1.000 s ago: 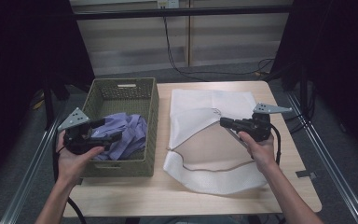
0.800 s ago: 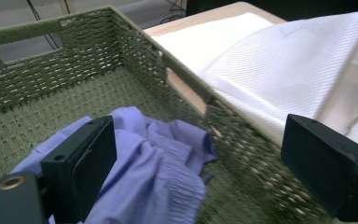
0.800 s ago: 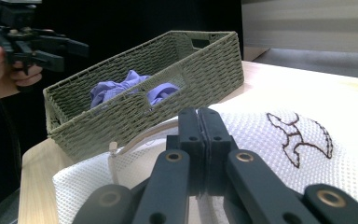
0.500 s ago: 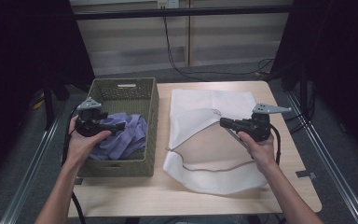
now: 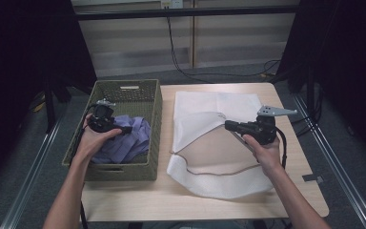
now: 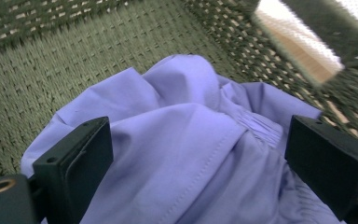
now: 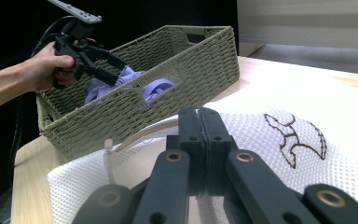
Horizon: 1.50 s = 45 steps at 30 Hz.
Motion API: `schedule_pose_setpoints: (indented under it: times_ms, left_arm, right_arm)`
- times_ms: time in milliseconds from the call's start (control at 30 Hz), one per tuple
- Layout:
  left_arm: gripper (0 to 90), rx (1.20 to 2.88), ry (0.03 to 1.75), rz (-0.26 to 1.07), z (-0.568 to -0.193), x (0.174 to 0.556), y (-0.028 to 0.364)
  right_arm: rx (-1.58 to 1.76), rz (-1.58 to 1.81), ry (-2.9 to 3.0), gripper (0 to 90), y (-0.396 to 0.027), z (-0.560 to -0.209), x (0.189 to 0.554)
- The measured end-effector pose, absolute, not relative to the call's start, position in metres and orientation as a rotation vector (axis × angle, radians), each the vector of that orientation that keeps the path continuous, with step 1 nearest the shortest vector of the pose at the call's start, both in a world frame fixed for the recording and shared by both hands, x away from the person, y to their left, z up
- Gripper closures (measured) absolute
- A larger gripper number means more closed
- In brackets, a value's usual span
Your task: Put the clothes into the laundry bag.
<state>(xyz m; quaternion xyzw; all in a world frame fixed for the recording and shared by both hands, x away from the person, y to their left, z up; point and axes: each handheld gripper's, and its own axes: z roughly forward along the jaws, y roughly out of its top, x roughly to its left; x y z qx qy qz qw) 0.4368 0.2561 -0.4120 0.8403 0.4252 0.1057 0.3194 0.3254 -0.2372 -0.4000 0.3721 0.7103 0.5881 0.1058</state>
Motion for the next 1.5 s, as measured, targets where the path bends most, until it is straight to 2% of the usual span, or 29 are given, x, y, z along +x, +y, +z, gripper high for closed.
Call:
schedule_pose_setpoints:
  times_ms: [100,433,733,900,1233,1500]
  left_arm:
    - [6.3,2.24,1.109,0.212,-0.419,0.443,0.256]
    - [6.1,2.378,1.096,0.116,-0.441,0.454,0.241]
    - [6.1,2.476,1.095,0.087,-0.46,0.454,0.226]
    - [6.0,2.615,1.068,0.059,-0.473,0.455,0.22]
    - [0.3,2.686,0.994,0.115,-0.481,0.451,0.213]
    - [0.0,2.665,0.972,0.134,-0.482,0.447,0.217]
  right_arm:
    - [1.098,1.734,2.097,89.1,-0.237,-0.401,0.326]
    - [1.09,1.726,2.106,89.1,-0.237,-0.402,0.326]
    - [1.095,1.719,2.127,89.1,-0.237,-0.404,0.328]
    - [1.091,1.719,2.15,89.1,-0.236,-0.406,0.33]
    - [1.104,1.723,2.163,89.0,-0.236,-0.408,0.331]
    - [1.105,1.717,2.161,89.0,-0.237,-0.408,0.331]
